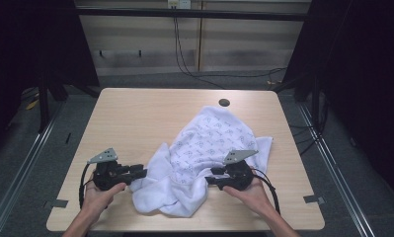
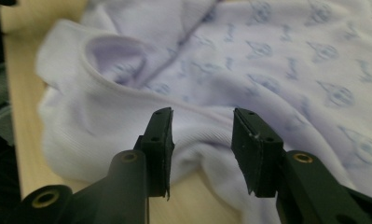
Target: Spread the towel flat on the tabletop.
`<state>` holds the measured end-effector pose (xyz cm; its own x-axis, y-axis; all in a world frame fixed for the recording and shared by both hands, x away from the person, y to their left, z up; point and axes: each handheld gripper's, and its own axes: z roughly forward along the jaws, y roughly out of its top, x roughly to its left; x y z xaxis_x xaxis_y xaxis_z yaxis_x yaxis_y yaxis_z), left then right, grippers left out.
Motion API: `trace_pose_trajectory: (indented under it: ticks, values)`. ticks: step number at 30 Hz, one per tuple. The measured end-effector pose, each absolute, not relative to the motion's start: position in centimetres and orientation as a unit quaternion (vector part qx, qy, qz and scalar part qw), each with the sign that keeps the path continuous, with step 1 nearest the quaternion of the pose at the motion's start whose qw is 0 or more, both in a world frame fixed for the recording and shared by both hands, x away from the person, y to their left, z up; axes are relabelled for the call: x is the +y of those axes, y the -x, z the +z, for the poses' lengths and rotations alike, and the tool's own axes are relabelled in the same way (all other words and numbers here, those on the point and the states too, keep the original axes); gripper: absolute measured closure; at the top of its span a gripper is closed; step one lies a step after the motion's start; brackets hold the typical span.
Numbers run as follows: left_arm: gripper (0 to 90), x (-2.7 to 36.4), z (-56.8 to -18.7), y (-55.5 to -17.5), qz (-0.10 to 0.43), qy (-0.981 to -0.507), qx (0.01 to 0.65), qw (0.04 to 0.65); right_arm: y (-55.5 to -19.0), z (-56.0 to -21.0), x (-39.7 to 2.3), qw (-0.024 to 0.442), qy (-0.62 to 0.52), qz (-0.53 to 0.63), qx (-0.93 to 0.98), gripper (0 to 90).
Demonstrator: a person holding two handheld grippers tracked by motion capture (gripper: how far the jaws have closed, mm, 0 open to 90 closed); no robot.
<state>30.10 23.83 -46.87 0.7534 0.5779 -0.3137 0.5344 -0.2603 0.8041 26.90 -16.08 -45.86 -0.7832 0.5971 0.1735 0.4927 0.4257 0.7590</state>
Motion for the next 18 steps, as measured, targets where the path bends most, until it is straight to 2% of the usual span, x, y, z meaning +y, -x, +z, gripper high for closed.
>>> trace_pose_trajectory:
  ticks: [3, 4, 5, 9, 11, 12, 14, 15, 18]
  values:
    - [68.4, 24.6, -48.2, -31.1, 0.028, -0.796, 0.378, 0.472, -27.6, -45.7, -13.8, 0.056, -0.308, 0.431, 0.846, 55.3]
    - [62.1, 24.9, -48.7, -31.3, 0.024, -0.796, 0.386, 0.467, -28.2, -45.3, -12.0, 0.051, -0.301, 0.445, 0.842, 53.6]
    - [59.2, 24.9, -48.7, -31.3, 0.024, -0.796, 0.386, 0.467, -28.2, -45.3, -12.0, 0.051, -0.301, 0.445, 0.842, 53.6]
    - [52.9, 24.7, -49.2, -31.6, 0.005, -0.792, 0.392, 0.468, -29.5, -44.6, -8.0, 0.028, -0.27, 0.462, 0.844, 51.1]
    - [59.7, 24.2, -49.4, -31.6, 0.01, -0.805, 0.386, 0.45, -30.1, -45.1, -6.4, 0.022, -0.27, 0.438, 0.857, 48.7]
    - [59.7, 24.0, -49.6, -31.6, 0.002, -0.809, 0.382, 0.446, -30.5, -45.6, -5.8, 0.015, -0.268, 0.428, 0.863, 48.7]
    - [74.8, 23.9, -49.7, -31.5, 0.008, -0.817, 0.383, 0.431, -30.9, -46.8, -5.1, 0.016, -0.271, 0.412, 0.87, 48.1]
    - [77.5, 23.9, -49.8, -31.6, -0.002, -0.815, 0.384, 0.435, -30.9, -47.2, -4.9, 0.02, -0.268, 0.41, 0.872, 48.2]
    - [83.7, 23.7, -49.8, -31.6, -0.005, -0.814, 0.382, 0.438, -30.8, -48.6, -4.7, -0.009, -0.274, 0.385, 0.881, 54.7]
